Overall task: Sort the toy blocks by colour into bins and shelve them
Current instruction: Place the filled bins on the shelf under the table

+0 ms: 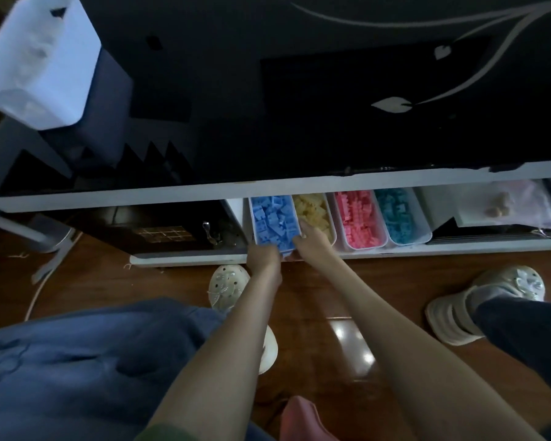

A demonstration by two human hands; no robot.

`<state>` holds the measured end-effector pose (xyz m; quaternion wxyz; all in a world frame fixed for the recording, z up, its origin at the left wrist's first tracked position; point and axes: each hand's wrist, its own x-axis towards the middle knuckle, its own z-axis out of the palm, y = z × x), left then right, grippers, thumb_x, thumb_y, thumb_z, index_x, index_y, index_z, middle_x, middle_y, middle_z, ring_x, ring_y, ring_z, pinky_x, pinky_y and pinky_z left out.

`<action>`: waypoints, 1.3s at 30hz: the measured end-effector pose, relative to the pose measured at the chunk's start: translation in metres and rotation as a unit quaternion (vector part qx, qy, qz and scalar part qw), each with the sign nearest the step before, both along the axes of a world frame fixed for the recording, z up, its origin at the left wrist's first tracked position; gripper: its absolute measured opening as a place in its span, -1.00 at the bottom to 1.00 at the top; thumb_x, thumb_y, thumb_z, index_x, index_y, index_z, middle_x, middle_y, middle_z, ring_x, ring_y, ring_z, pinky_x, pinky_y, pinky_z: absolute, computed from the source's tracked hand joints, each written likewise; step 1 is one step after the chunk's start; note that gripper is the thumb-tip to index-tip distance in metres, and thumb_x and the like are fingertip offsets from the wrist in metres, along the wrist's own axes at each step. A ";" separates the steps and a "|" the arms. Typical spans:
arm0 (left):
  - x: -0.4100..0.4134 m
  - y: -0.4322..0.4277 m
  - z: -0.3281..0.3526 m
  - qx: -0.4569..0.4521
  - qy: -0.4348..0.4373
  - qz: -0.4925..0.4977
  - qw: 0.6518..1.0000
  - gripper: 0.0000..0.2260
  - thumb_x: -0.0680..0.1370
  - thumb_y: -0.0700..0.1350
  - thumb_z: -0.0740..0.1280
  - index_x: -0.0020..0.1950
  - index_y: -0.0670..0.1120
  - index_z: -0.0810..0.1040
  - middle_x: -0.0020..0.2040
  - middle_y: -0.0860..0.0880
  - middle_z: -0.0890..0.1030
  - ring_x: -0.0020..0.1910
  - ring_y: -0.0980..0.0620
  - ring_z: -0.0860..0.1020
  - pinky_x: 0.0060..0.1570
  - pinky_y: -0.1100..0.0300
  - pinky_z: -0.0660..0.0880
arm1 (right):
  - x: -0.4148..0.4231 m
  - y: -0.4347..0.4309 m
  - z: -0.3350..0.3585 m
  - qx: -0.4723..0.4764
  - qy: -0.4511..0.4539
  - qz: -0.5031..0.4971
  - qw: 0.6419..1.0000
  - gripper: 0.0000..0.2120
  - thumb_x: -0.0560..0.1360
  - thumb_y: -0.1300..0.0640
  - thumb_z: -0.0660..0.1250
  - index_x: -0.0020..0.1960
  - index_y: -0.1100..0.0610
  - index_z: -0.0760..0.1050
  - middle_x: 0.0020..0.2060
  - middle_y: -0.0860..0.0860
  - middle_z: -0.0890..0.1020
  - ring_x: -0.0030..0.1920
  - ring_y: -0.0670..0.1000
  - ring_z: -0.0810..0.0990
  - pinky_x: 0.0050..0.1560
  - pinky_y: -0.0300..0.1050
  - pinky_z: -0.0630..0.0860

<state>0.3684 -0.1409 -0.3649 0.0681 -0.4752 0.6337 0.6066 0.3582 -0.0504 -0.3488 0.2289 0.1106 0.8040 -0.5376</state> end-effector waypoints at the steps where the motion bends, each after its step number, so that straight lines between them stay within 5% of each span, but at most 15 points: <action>1: -0.001 -0.003 -0.002 0.003 -0.007 0.012 1.000 -0.71 0.54 -0.31 0.17 0.26 -0.22 0.46 0.12 -0.19 0.58 0.04 -0.16 0.60 0.03 -0.01 0.59 | 0.001 -0.004 -0.002 0.005 0.006 -0.008 1.000 -0.51 0.53 0.34 0.09 0.44 0.16 0.24 -0.09 0.08 0.56 -0.40 -0.12 0.55 -0.58 -0.38 0.38; 7: -0.003 -0.010 -0.011 0.026 -0.014 0.034 0.999 -0.72 0.52 -0.32 0.17 0.20 -0.24 0.50 0.09 -0.18 0.59 0.02 -0.15 0.61 -0.05 0.07 0.58 | 0.004 -0.013 -0.016 0.034 0.008 -0.031 0.999 -0.68 0.54 0.32 0.09 0.27 0.21 0.39 -0.10 0.09 0.58 -0.41 -0.13 0.52 -0.51 -0.34 0.43; 11: -0.001 -0.011 -0.017 0.028 -0.015 0.036 0.999 -0.73 0.53 -0.30 0.18 0.20 -0.25 0.51 0.08 -0.19 0.61 -0.01 -0.12 0.62 -0.14 0.10 0.55 | 0.002 -0.011 -0.020 0.031 -0.006 -0.039 0.999 -0.73 0.56 0.26 0.10 0.23 0.21 0.41 -0.06 0.12 0.61 -0.37 -0.06 0.59 -0.25 -0.09 0.62; 17: 0.001 -0.008 -0.013 0.033 -0.010 0.033 0.999 -0.74 0.55 -0.31 0.17 0.22 -0.25 0.49 0.07 -0.15 0.59 -0.18 0.00 0.55 -0.32 0.21 0.43 | -0.002 -0.002 -0.015 -0.002 0.011 -0.026 1.000 -0.62 0.58 0.11 0.18 0.37 0.18 0.33 0.00 0.09 0.59 -0.23 -0.02 0.59 -0.38 -0.31 0.52; 22: 0.004 -0.015 -0.014 0.041 -0.004 0.044 0.998 -0.74 0.58 -0.29 0.14 0.24 -0.27 0.47 0.01 -0.12 0.56 -0.09 -0.04 0.55 -0.17 0.17 0.46 | -0.004 0.018 -0.012 -0.019 -0.018 -0.108 0.994 -0.63 0.62 0.02 0.10 0.39 0.12 0.34 -0.13 0.05 0.55 -0.17 0.03 0.56 -0.23 -0.14 0.54; 24: 0.005 -0.017 -0.014 0.022 -0.009 0.039 0.999 -0.75 0.60 -0.26 0.14 0.23 -0.28 0.47 -0.03 -0.11 0.52 -0.09 -0.05 0.54 -0.14 0.16 0.46 | -0.005 0.027 -0.012 0.014 -0.001 -0.117 0.993 -0.67 0.61 0.10 0.09 0.34 0.13 0.39 -0.08 0.07 0.57 -0.14 0.09 0.59 -0.19 -0.02 0.57; 27: 0.006 -0.018 -0.015 0.027 -0.008 0.024 0.999 -0.74 0.60 -0.24 0.13 0.24 -0.26 0.46 -0.04 -0.11 0.52 -0.08 -0.06 0.55 -0.12 0.15 0.47 | -0.004 0.042 -0.015 0.105 0.078 -0.130 0.983 -0.65 0.54 0.29 0.12 0.31 0.19 0.39 0.13 0.13 0.54 -0.06 0.07 0.53 -0.26 -0.15 0.45; 32: -0.002 -0.014 -0.019 0.064 -0.016 -0.007 0.998 -0.74 0.62 -0.20 0.11 0.25 -0.20 0.46 0.00 -0.11 0.56 -0.05 -0.04 0.59 -0.11 0.15 0.48 | 0.004 0.063 -0.025 0.221 0.062 -0.140 0.963 -0.62 0.51 0.29 0.20 0.30 0.30 0.25 0.26 0.23 0.35 0.25 0.22 0.34 0.16 0.09 0.40; 35: -0.006 -0.013 -0.023 0.067 -0.017 -0.042 0.997 -0.75 0.62 -0.19 0.12 0.26 -0.16 0.46 0.07 -0.10 0.57 0.04 -0.05 0.58 0.08 0.09 0.53 | 0.005 0.070 -0.030 0.301 0.024 -0.100 0.948 -0.53 0.53 0.15 0.23 0.36 0.30 0.21 0.30 0.24 0.31 0.33 0.25 0.23 0.29 0.10 0.27; 37: -0.010 -0.013 -0.028 0.065 -0.019 -0.068 0.995 -0.73 0.62 -0.19 0.12 0.29 -0.13 0.45 0.12 -0.09 0.57 0.08 -0.06 0.57 0.17 0.01 0.52 | 0.005 0.074 -0.035 0.310 0.006 -0.070 0.948 -0.55 0.54 0.13 0.19 0.38 0.24 0.25 0.29 0.21 0.36 0.31 0.24 0.27 0.27 0.09 0.32; 39: -0.012 -0.013 -0.030 0.047 -0.020 -0.094 0.994 -0.74 0.62 -0.20 0.08 0.27 -0.07 0.43 0.12 -0.08 0.56 0.09 -0.08 0.56 0.17 -0.03 0.52 | 0.003 0.076 -0.039 0.263 -0.001 -0.042 0.964 -0.63 0.55 0.18 0.14 0.33 0.25 0.36 0.16 0.21 0.51 0.10 0.19 0.45 0.02 -0.01 0.47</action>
